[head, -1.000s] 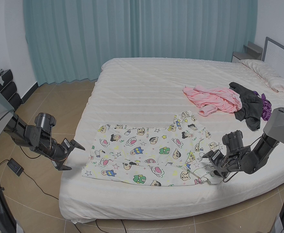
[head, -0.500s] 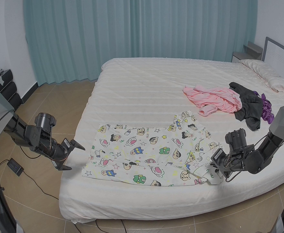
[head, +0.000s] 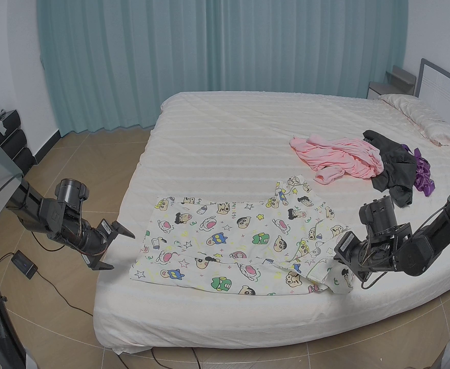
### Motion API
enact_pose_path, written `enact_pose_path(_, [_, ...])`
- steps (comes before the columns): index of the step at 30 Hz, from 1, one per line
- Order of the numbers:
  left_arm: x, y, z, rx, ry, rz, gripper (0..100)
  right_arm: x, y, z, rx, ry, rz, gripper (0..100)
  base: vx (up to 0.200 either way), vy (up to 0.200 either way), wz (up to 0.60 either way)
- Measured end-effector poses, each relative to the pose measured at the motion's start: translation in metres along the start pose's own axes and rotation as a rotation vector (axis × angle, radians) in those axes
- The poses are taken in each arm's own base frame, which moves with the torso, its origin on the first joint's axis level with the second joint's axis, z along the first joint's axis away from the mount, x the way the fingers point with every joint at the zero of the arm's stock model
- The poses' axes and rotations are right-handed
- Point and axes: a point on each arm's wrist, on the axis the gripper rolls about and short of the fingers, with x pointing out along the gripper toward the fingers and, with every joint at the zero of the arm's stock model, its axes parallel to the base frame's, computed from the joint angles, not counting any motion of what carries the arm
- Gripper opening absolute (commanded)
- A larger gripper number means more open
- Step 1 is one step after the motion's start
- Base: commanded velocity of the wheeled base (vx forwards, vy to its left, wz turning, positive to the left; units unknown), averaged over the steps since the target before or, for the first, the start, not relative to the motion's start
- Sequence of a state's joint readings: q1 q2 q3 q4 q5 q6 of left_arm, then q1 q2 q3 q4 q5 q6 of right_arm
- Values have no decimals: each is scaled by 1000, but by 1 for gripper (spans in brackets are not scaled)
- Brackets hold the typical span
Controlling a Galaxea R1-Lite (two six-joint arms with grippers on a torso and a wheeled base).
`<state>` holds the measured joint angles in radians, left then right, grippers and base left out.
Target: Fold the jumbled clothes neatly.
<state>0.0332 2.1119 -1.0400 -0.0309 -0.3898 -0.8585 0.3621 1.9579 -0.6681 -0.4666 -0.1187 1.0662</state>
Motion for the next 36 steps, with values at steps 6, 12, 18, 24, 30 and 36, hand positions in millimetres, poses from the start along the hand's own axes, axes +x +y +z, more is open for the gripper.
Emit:
enact_pose_path(6, [0, 0, 0, 0, 0, 0, 100, -8, 0, -6, -17, 9, 4, 100, 0, 0, 0])
enact_pose_path(12, [0, 0, 0, 0, 0, 0, 100, -24, -5, -16, -41, 38, -8, 100, 0, 0, 0])
enact_pose_path(18, [0, 0, 0, 0, -1, 1, 100, -41, -8, -22, -56, 60, 6, 100, 0, 0, 0])
enact_pose_path(24, [0, 0, 0, -2, 1, 2, 100, -33, -9, -16, -27, 69, 5, 100, 0, 0, 0])
enact_pose_path(30, [1, 2, -3, 3, 6, -5, 100, -6, 11, -14, -1, 84, 66, 100, 0, 0, 0])
enact_pose_path(36, [2, 4, -5, 11, 1, -15, 100, 28, 42, -30, -29, 113, 119, 100, 0, 0, 0])
